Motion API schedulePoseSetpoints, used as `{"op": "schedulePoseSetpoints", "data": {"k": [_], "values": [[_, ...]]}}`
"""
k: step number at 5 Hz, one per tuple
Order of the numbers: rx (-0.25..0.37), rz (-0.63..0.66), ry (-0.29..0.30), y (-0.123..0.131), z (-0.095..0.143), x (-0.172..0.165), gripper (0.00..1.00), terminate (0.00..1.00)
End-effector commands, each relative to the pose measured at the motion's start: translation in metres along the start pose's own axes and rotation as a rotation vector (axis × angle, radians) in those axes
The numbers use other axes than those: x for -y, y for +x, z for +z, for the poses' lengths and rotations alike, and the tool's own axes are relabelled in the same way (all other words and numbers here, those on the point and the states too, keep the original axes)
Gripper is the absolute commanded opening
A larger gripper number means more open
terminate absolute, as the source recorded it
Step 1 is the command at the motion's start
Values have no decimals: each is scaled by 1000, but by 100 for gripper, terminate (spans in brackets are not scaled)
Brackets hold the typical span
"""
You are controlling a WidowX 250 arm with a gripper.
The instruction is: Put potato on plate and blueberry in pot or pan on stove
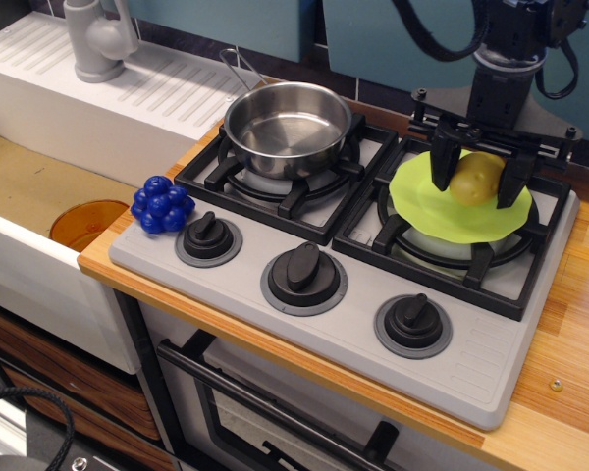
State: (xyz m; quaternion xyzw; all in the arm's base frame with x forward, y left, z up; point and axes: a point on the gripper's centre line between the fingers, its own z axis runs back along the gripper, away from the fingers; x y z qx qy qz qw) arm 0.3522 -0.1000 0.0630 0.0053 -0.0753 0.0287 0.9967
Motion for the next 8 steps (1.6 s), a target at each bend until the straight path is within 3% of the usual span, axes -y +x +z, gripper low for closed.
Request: {"op": "schedulePoseSetpoints", "data": {"k": [1,4,8], "values": [[39,9,-9,3,25,10,100,0],[-42,-18,8,-6,66,-5,100,0],[-45,-125,-4,-3,62,-54,100,0]]}}
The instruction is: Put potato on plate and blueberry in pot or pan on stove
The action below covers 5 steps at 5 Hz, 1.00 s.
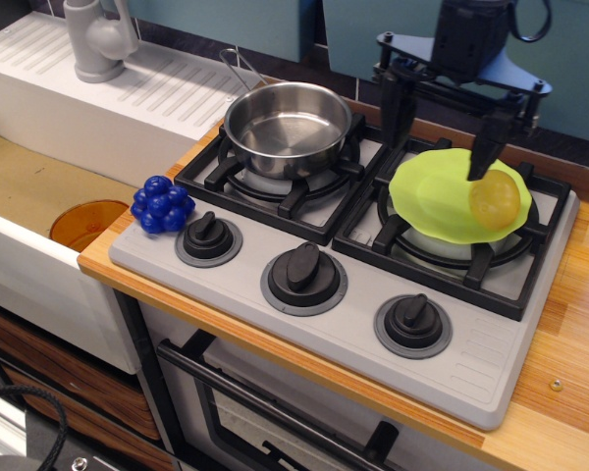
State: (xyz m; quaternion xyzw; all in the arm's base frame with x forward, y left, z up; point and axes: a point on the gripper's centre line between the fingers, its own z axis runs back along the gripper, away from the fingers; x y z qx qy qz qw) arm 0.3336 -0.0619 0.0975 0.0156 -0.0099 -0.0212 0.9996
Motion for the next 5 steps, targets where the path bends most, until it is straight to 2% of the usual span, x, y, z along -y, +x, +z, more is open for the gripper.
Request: {"op": "schedulePoseSetpoints", "data": {"k": [1,4,5], "values": [[72,-41,-3,-6,29,-22,100,0],[72,-41,-3,-6,29,-22,100,0],[78,-59,7,-19,35,-28,100,0]]}}
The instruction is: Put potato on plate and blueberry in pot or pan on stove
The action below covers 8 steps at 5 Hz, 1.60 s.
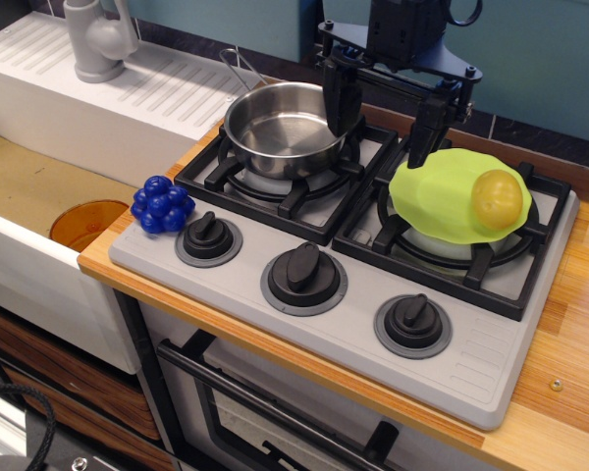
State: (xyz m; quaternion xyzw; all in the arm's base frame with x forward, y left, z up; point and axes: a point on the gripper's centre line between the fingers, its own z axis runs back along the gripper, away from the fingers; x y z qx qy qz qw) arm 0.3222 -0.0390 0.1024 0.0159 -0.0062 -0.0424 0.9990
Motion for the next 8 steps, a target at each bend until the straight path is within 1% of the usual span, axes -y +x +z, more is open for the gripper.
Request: {"op": "schedulePoseSetpoints", "data": {"k": [1,2,4,6,8], "values": [[113,-28,47,-17,37,-16,100,0],[141,-38,73,-22,35,-28,100,0],[176,-38,93,-25,25,-56,100,0],[199,-18,120,-40,10,-78,100,0],[223,-6,129,-56,-3,-93,100,0]]}}
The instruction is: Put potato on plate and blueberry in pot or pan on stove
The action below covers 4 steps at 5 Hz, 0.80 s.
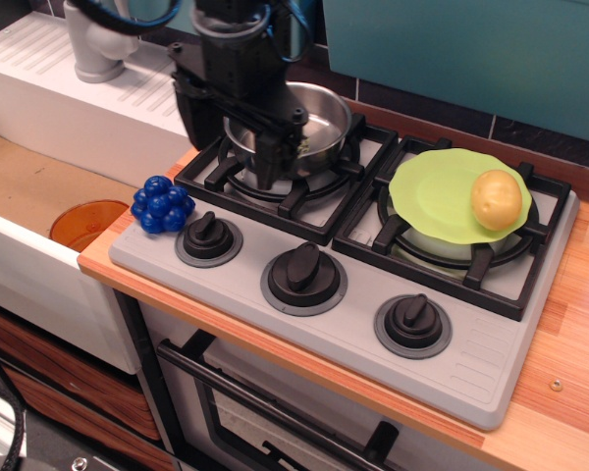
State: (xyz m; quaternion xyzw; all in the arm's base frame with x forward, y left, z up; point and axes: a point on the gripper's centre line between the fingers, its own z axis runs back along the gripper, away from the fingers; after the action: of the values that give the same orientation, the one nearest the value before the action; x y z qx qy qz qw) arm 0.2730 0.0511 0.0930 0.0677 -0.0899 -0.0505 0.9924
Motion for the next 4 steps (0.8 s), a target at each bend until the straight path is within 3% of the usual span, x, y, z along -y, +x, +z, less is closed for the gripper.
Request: {"op": "schedulePoseSetpoints", "data": {"k": [1,4], "values": [[85,13,13,-4,-5,-14,100,0],[146,-4,16,-6,-28,-39,100,0]]}}
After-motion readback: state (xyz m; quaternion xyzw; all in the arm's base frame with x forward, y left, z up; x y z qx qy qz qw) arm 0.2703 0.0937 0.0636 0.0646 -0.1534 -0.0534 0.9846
